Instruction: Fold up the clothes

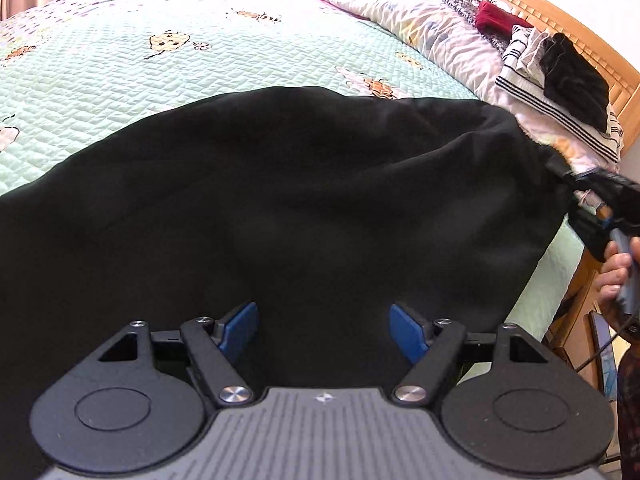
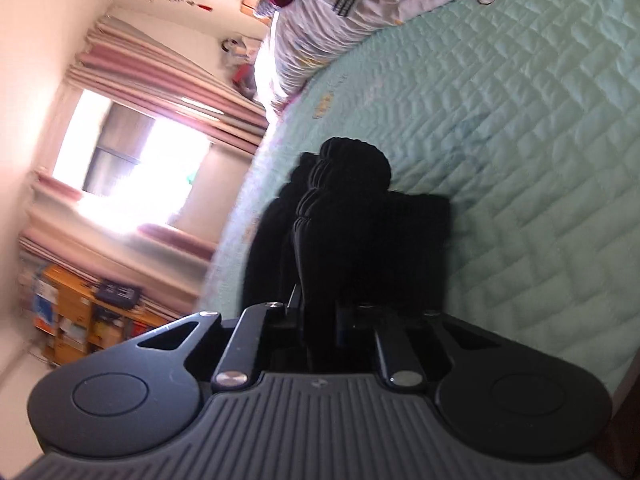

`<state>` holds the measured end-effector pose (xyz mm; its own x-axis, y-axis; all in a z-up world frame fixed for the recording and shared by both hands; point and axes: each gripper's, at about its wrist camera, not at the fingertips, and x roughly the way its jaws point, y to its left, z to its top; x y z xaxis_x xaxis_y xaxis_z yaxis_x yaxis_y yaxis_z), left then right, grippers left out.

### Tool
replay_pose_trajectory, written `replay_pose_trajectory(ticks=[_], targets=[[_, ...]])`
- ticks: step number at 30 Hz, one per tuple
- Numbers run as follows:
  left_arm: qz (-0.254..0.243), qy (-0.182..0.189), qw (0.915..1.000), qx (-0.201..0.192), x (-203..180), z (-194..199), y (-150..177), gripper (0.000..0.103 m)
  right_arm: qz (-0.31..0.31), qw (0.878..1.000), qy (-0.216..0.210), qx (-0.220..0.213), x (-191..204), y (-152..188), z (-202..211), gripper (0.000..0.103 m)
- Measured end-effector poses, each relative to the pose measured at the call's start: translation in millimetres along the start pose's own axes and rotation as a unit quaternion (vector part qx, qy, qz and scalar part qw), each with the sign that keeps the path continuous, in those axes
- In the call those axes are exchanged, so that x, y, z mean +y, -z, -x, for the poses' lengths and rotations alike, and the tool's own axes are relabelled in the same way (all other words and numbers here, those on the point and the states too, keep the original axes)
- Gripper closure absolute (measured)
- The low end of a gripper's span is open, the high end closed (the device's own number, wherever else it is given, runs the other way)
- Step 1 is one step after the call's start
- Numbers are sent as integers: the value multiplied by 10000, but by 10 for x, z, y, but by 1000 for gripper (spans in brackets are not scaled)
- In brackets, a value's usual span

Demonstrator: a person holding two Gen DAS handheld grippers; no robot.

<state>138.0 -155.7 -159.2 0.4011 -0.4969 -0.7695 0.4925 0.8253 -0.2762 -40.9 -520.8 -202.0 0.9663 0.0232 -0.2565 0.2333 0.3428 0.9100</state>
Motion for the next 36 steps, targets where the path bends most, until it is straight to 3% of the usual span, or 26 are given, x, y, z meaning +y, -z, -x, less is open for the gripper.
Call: replay_pose_trajectory(ticks=[1, 6, 8, 12, 15, 19, 20, 22, 28, 32, 36], targets=[[-9, -31, 10000, 29, 5, 6, -12, 27, -79, 9999, -129, -21, -4, 5, 48, 90], [71, -102, 9999, 83, 33, 27, -35, 26, -617, 9965, 416, 376, -426, -23, -34, 91], [30, -126, 9999, 112, 27, 21, -33, 25, -1080, 9925, 332, 456, -663, -37, -78, 95], [131, -63, 9999, 32, 80, 92, -14, 25, -661, 9959, 392, 469, -575, -43, -72, 93], [243, 7, 9997, -55, 134, 162, 4, 24, -639, 9961, 359, 484, -532, -33, -8, 84], [556, 174, 9976, -380, 290, 407, 86, 24, -500, 9968, 289, 547, -433, 25, 153, 60], [656, 237, 9964, -487, 344, 495, 112, 24, -424, 9971, 313, 553, -390, 50, 203, 51], [852, 264, 9935, -704, 472, 685, 200, 24, -171, 9972, 491, 531, -263, 101, 325, 43], [1422, 95, 9815, -1277, 908, 1238, 548, 19, 865, 9897, 977, 586, 204, 476, 620, 43], [1648, -61, 9768, -1363, 1129, 1349, 698, 19, 1803, 9790, 501, 805, 694, 800, 468, 43], [1554, 288, 9789, -1293, 1152, 1304, 585, 18, 2377, 9607, 66, 1434, 1098, 1030, 29, 43]])
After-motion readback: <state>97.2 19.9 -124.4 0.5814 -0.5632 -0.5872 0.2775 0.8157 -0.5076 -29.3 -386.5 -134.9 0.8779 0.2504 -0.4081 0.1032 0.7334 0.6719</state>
